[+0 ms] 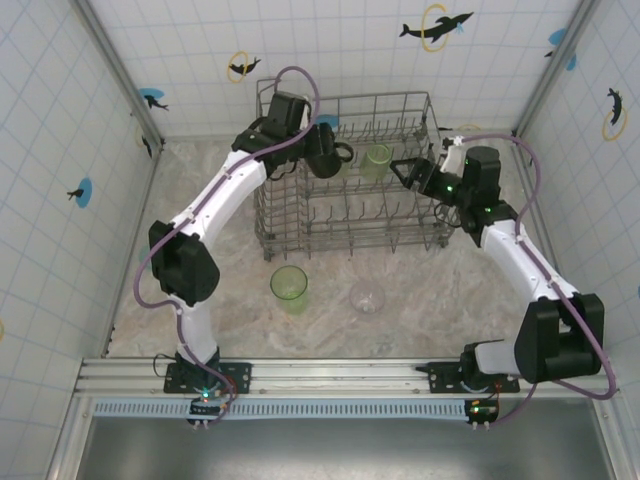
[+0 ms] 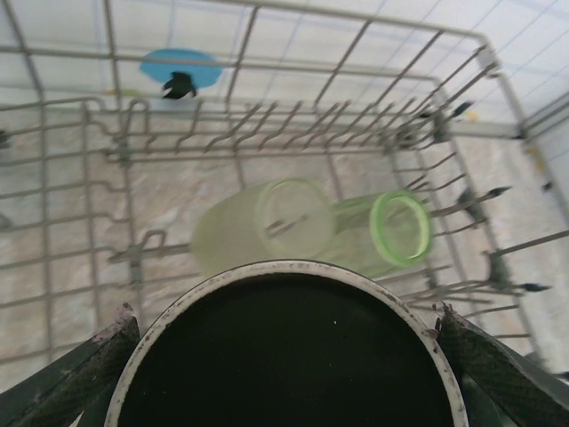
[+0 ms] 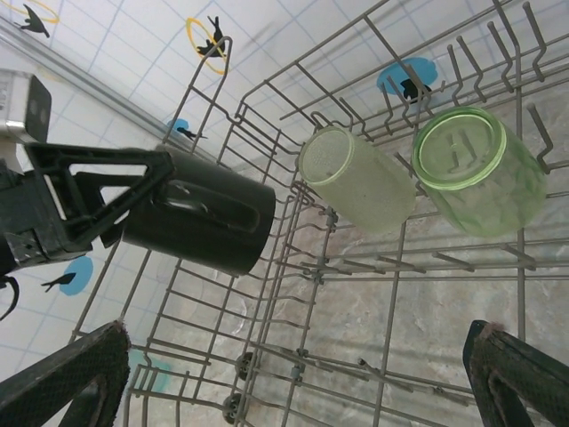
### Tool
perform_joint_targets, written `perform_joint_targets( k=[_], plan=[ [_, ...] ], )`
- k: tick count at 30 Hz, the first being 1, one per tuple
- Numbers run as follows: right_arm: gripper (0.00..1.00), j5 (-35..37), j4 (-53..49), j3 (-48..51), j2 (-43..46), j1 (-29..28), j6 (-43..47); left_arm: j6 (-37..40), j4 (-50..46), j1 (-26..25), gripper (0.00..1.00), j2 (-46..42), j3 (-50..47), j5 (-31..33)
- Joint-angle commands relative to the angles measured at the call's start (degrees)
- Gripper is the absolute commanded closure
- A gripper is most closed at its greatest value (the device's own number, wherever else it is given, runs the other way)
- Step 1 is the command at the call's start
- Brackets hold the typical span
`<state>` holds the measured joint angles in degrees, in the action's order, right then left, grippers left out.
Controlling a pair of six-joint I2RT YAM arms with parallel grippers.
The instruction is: Load the cups into the dish rack
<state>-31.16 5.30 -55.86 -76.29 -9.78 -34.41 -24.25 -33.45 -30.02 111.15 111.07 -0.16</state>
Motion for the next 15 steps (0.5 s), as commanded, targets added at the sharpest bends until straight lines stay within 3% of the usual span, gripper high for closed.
perform_joint_targets(
  k=[1,8,15],
  plan=[
    [0.0,0.88,-2.22,2.14,1.98,-0.32,1.2,4.9,0.07,0.4,1.0,-0.84,2.67,4.11],
    [0.0,0.0,-1.32,4.17,3.07,-0.33,-1.31,10.28,1.37,-0.59,1.0,-0.45,0.95,4.47],
    [0.0,0.69,-1.97,4.16,3.85,-0.07,-1.09,10.33,2.11,-0.63,1.0,1.62,1.07,2.97]
  ],
)
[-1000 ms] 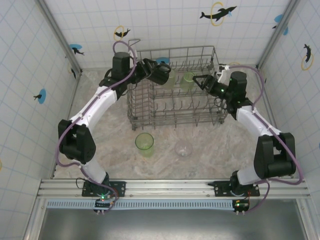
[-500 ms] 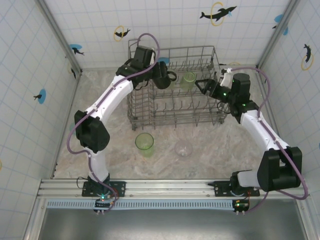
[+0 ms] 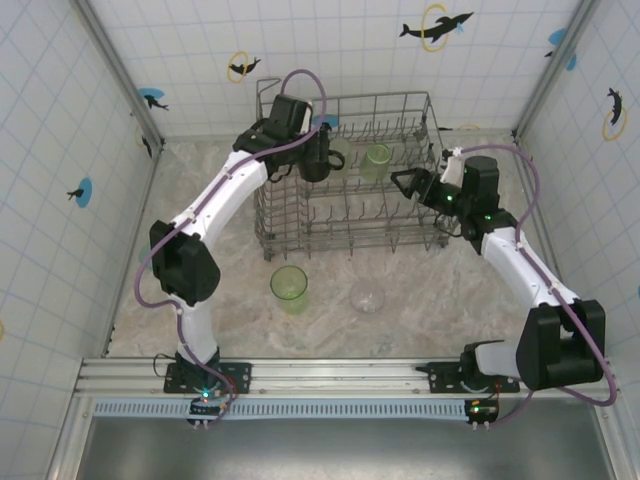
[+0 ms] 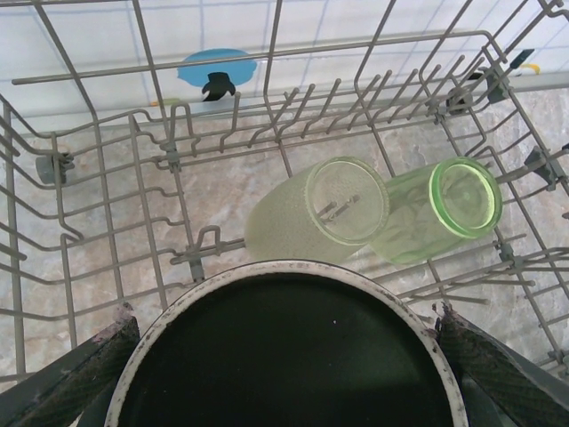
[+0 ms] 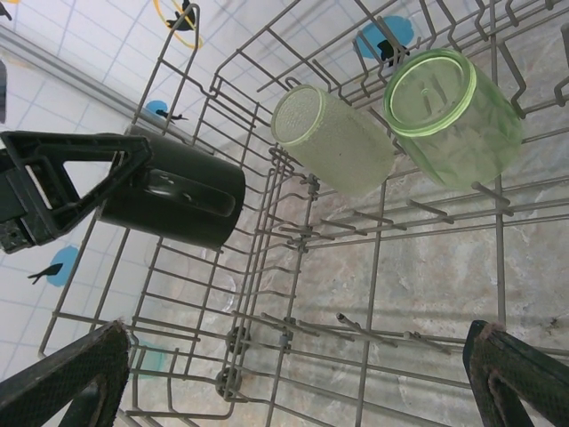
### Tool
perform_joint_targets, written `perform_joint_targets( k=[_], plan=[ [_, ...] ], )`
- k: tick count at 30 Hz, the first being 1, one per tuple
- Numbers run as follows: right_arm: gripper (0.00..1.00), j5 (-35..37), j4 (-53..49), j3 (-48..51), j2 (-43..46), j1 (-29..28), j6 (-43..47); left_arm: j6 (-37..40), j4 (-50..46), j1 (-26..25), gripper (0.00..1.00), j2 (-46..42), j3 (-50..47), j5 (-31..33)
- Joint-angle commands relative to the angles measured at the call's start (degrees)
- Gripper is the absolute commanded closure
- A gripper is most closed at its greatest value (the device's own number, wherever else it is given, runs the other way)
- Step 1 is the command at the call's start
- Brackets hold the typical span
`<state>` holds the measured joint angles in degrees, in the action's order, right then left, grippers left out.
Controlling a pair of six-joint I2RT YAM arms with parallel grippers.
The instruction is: Load the cups into the dish rack
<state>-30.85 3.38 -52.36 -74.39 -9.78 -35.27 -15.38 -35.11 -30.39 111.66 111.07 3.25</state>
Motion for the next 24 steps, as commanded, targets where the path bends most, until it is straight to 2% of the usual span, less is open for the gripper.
perform_joint_targets(
  k=[1,17,24],
  plan=[
    [0.0,0.22,-0.27,0.51,1.97,0.0,-0.24,1.38,3.95,-0.28,1.0,1.45,1.08,-0.8],
    [0.0,-0.57,0.16,2.26,2.0,0.5,-0.6,1.05,7.64,-0.75,1.0,5.66,-1.37,-1.19],
    [0.0,-0.37,-0.62,2.46,2.58,0.62,-0.25,0.96,7.6,-0.93,1.0,8.48,-1.73,1.78]
  ],
)
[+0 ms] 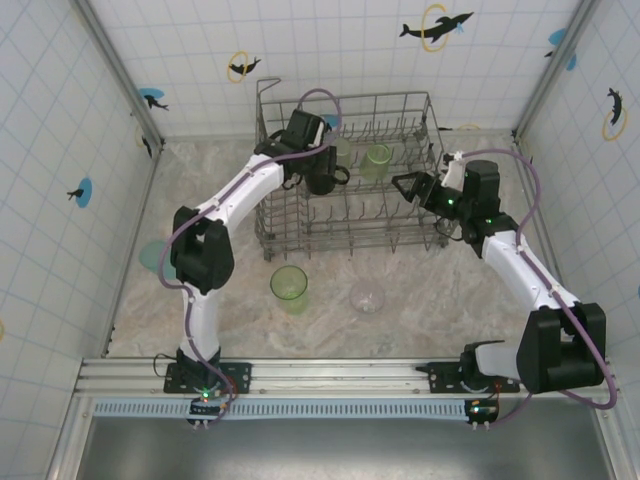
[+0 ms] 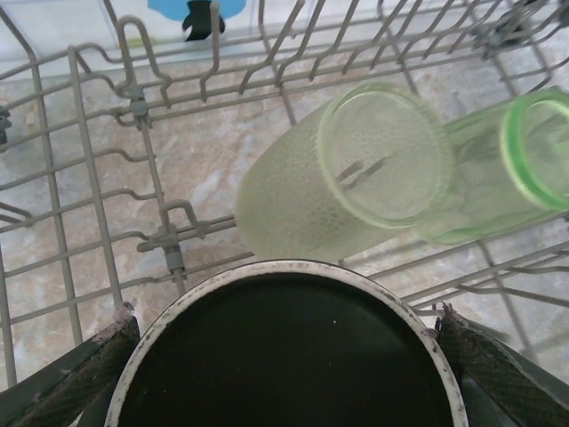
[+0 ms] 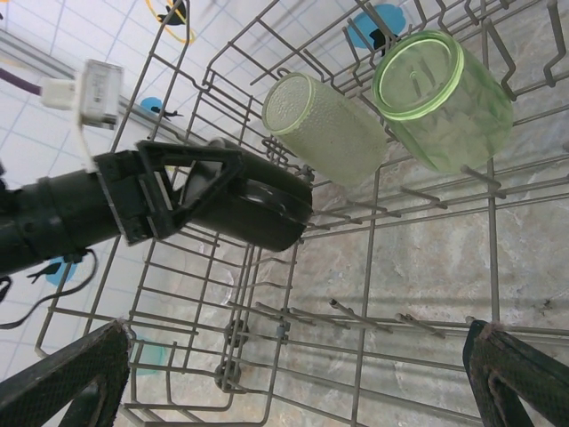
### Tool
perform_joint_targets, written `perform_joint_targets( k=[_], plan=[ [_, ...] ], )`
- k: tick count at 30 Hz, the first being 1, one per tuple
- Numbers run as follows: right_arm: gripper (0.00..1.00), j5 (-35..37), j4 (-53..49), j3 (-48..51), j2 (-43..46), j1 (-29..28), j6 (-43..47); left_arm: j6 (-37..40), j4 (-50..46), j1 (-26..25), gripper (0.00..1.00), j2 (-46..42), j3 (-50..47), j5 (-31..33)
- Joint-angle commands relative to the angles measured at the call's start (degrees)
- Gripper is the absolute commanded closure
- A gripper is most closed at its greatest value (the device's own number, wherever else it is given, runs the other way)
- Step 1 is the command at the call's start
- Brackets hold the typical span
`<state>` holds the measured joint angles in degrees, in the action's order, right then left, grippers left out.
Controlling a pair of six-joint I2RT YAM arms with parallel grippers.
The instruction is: Load the cups into the dish rack
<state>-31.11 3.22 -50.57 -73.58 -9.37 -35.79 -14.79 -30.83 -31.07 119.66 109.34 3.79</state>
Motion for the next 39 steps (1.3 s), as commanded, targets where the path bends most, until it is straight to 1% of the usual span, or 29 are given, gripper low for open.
perform_joint_targets(
  k=[1,4,5,9,10,11,12,14,15,19,22,23,24,27,32,34,39],
  plan=[
    [0.0,0.03,-0.58,0.73,1.93,0.18,0.37,0.46,3.24,-0.25,1.0,0.7,-0.07,1.64],
    [0.0,0.52,-0.32,1.41,2.47,0.25,0.37,0.37,3.21,-0.55,1.0,1.02,-0.25,5.21],
    [0.0,0.44,-0.34,1.43,2.48,0.23,0.37,0.39,3.22,-0.59,1.0,1.23,-0.4,5.47],
    [0.0,0.44,-0.46,1.39,2.42,0.3,0.31,-0.17,3.09,-0.58,0.98,1.9,-0.46,3.01],
    [0.0,0.44,-0.2,1.51,2.52,0.23,0.22,-0.16,3.21,-0.63,0.94,1.98,-0.57,2.43],
    [0.0,0.44,-0.07,1.61,2.51,0.26,0.04,-2.23,3.23,-0.57,0.88,2.06,-0.56,1.82],
    [0.0,0.36,-0.1,1.61,2.48,0.23,0.02,-2.47,3.23,-0.61,0.82,2.07,-0.58,1.59],
    [0.0,0.2,-0.38,1.44,2.65,0.23,0.17,-2.77,3.36,-0.66,0.81,1.99,-0.78,1.35],
    [0.0,0.26,-0.49,1.44,2.74,0.23,0.25,-2.92,3.43,-0.65,0.79,1.98,-0.71,1.24],
    [0.0,0.37,-0.32,1.96,3.18,0.3,0.2,-3.21,3.58,-0.68,0.51,1.9,-0.71,-0.01],
    [0.0,-0.17,-0.69,1.83,3.22,0.31,0.55,-3.44,3.67,-0.67,0.42,1.68,-0.65,-0.02],
    [0.0,-0.09,-0.76,1.94,3.43,0.31,0.62,-3.66,3.75,-0.65,0.35,1.43,-0.64,-0.09],
    [0.0,-0.09,-0.7,2.05,3.54,0.31,0.64,-3.76,3.68,-0.65,0.3,1.32,-0.62,-0.26],
    [0.0,-0.09,-0.75,2.14,3.63,0.31,0.73,-3.8,3.89,-0.62,0.2,0.39,-0.65,-0.72],
    [0.0,-0.18,-1.07,2.45,4.14,0.49,0.91,-4.46,4.12,-0.66,0.07,-1.58,-0.78,-0.99],
    [0.0,-0.26,-1.04,2.5,4.24,0.57,0.9,-4.46,4.43,-0.69,0.04,-2.46,-1.21,-1.4],
    [0.0,-0.46,-1.13,2.67,4.63,0.67,0.75,-4.89,4.72,-0.66,0.03,-3.93,-1.95,-1.31]
  ],
)
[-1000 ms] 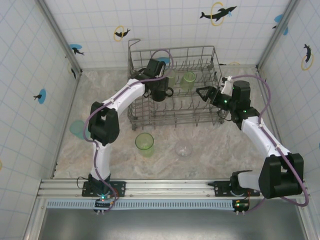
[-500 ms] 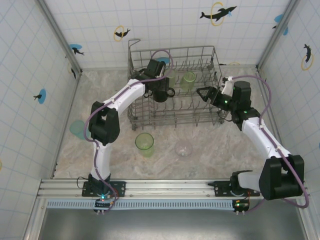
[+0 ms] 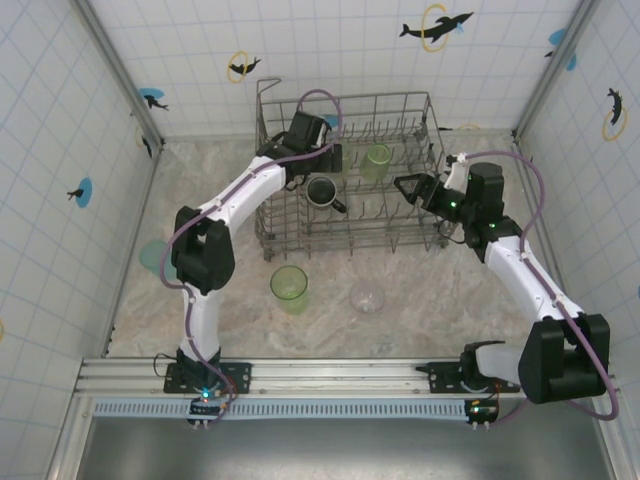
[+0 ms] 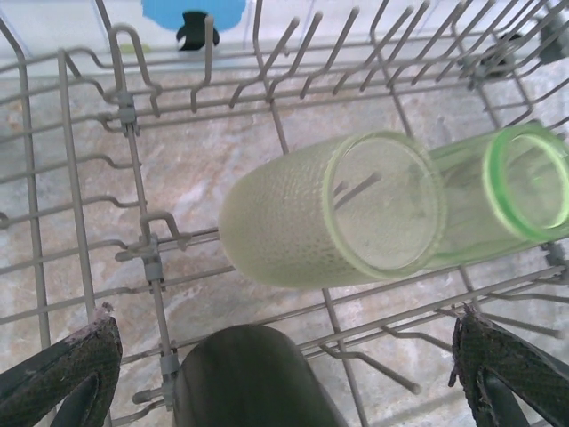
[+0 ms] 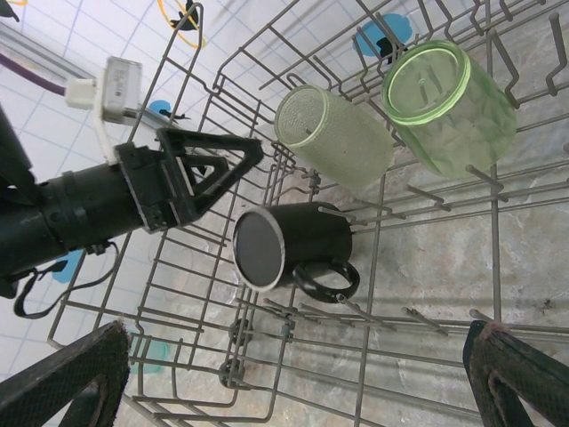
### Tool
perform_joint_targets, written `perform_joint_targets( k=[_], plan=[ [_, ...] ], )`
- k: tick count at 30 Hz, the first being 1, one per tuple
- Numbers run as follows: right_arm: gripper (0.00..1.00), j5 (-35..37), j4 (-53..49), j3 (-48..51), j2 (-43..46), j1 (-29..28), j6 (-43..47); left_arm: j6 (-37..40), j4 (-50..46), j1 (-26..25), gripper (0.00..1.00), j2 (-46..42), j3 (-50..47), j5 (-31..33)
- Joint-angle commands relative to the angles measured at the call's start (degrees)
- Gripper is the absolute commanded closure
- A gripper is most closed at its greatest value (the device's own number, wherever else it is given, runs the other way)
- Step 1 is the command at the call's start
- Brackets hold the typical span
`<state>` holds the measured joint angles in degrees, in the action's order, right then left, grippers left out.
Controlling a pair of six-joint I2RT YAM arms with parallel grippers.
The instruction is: Load the cups into the dish rack
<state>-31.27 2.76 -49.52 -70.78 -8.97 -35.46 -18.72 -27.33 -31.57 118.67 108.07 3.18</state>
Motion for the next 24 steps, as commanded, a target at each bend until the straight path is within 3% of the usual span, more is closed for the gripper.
perform_joint_targets(
  k=[1,19,24],
  plan=[
    [0.0,-0.29,-0.43,1.78,1.96,0.31,0.34,-1.05,1.19,-0.16,0.03,-3.3,-0.75,-0.88],
    [0.0,-0.26,-1.5,2.98,3.36,0.81,1.0,-3.84,0.66,-0.2,0.02,-19.3,-7.33,-4.27],
    [0.0,-0.47,-4.99,0.82,3.67,1.08,2.68,-2.89,-7.2,-0.19,0.02,-21.96,-6.06,0.66]
  ],
)
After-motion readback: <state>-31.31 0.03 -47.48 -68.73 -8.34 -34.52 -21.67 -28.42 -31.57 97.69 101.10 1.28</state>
